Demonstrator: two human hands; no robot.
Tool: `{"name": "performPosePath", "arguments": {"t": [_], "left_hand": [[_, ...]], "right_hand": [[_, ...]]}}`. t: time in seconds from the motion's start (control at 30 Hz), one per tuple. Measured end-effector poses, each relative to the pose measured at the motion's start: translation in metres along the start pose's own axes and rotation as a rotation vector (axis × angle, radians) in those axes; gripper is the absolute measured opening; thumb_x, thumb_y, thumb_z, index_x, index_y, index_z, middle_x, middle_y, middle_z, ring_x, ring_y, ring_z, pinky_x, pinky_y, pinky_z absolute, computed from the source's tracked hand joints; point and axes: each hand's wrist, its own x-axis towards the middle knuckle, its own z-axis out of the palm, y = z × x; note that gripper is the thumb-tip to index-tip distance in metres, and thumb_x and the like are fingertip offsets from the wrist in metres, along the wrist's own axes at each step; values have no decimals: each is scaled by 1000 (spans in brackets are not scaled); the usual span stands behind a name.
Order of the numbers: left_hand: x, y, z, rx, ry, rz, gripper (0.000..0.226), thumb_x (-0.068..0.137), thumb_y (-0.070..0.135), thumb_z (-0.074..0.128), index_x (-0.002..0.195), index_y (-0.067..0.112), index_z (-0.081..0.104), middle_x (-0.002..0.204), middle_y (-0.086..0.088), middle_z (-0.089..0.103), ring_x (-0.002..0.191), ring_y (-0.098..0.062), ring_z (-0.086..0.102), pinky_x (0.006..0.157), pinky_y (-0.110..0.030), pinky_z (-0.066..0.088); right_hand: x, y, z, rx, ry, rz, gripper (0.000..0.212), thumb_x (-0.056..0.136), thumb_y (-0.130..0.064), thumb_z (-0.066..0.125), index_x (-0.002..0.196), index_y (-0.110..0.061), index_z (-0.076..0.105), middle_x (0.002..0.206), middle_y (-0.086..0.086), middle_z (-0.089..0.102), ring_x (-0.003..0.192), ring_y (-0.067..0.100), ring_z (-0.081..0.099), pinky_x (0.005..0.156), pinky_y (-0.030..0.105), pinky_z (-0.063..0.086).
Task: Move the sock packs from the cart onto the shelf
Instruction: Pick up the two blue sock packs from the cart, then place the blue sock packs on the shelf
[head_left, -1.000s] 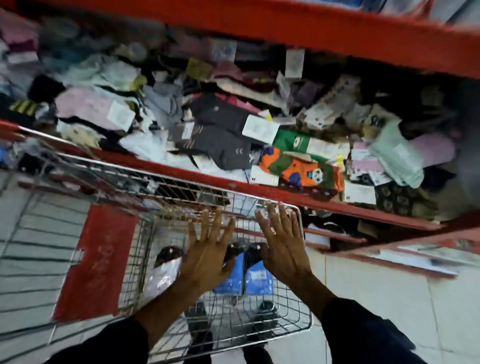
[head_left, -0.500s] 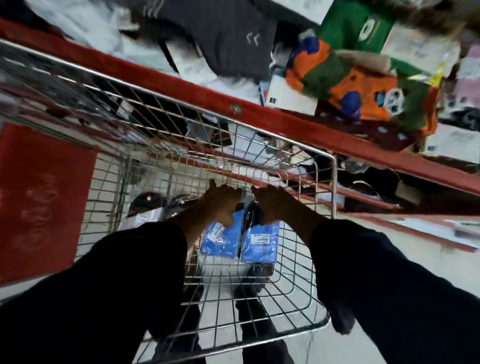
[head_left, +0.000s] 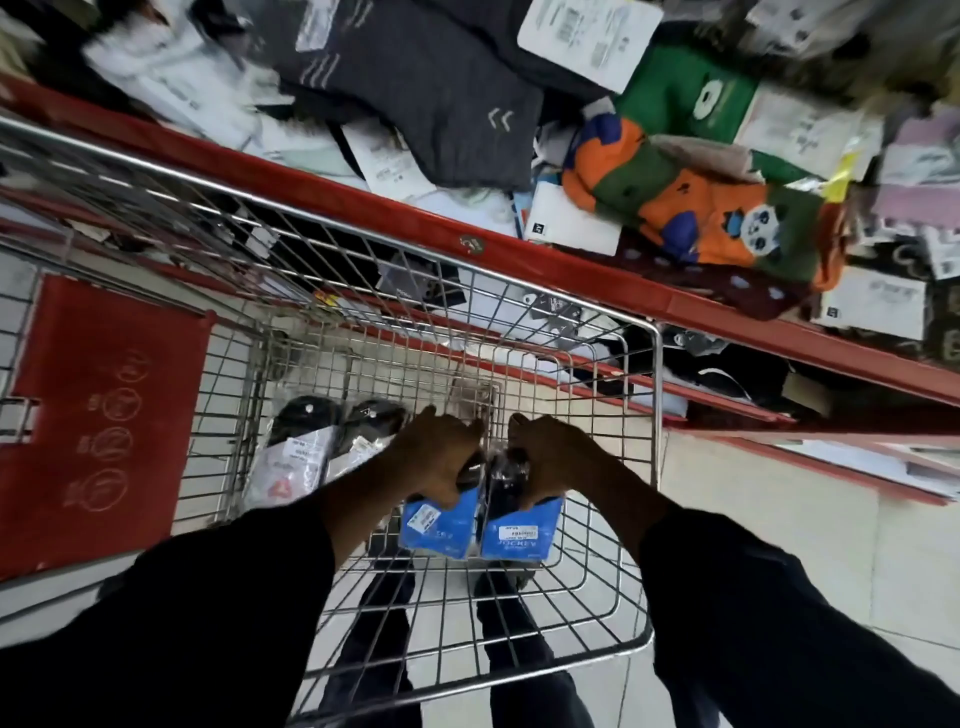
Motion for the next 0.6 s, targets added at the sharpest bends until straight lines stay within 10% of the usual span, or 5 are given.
{"name": "performPosePath", "arguments": {"t": [0.37, 0.6], "left_hand": [[-135, 6, -101, 61, 383, -25, 44, 69, 25, 65, 108, 18, 47, 89, 0, 68, 92, -27, 67, 103, -40, 45], [-263, 19, -250, 274, 592, -148, 73, 66, 34, 76, 129, 22, 41, 116, -1, 66, 117, -24, 61, 120, -39, 29]], "right_hand": [[-127, -53, -71, 7, 535, -50, 68, 61, -45, 80, 118, -17, 55, 108, 4, 71, 102, 29, 68, 82, 32, 51], [-247, -107, -213, -73, 772, -75, 59, 54, -52, 76, 106, -28, 62, 100, -4, 69, 91, 22, 63, 70, 28, 43]]}}
